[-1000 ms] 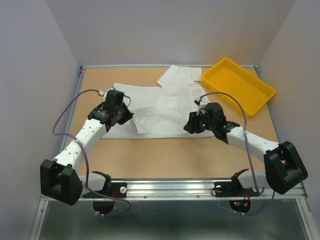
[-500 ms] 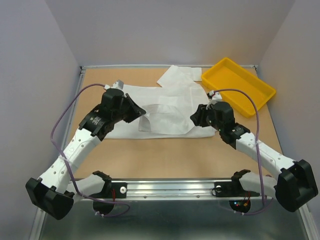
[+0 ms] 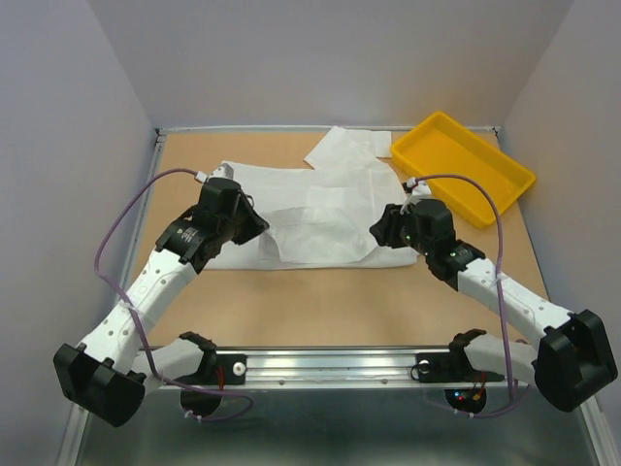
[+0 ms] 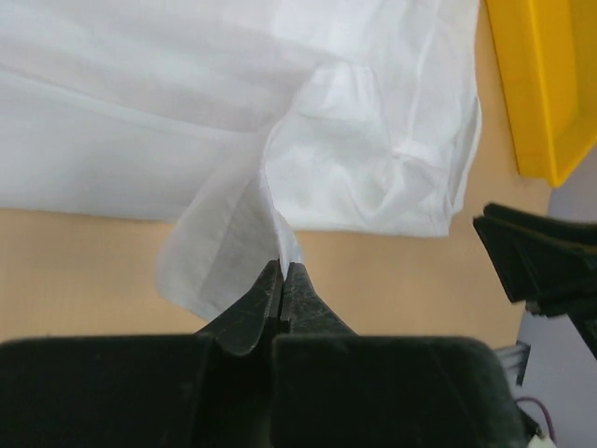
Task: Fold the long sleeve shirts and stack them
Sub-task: Fold the shirt
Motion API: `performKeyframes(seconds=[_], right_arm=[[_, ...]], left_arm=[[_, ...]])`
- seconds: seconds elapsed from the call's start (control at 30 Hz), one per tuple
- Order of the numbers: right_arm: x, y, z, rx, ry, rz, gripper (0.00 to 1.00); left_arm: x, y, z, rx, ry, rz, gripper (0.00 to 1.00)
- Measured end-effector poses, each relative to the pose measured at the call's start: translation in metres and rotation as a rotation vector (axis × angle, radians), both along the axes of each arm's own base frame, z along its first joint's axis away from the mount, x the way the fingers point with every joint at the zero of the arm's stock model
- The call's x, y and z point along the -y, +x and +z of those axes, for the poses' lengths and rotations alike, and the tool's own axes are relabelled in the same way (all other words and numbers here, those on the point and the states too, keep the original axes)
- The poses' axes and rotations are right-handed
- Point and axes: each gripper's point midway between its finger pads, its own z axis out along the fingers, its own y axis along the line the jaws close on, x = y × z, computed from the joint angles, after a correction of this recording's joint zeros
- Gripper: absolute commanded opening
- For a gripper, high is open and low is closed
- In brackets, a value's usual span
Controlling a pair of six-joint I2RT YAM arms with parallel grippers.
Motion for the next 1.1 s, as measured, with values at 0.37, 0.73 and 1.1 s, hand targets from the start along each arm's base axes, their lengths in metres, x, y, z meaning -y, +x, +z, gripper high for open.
performKeyframes(seconds=[0.37, 0.73, 1.1], right_arm=[[-0.002, 0.002, -0.021, -0.054, -0.025, 0.002, 0.48], [0.001, 0.005, -0.053, -0.145, -0.053, -0.038, 0.48], [-0.003, 0.006, -0.052, -0.145, -0.030, -0.038, 0.48]], left_arm=[[-0.048, 0.076, -0.040, -0.043, 0.143, 0.164, 0.00], [-0.075, 0.097, -0.081, -0.121, 0.267, 0.195, 0.13], [-0.119, 0.146, -0.132, -0.210, 0.498, 0.259, 0.70]])
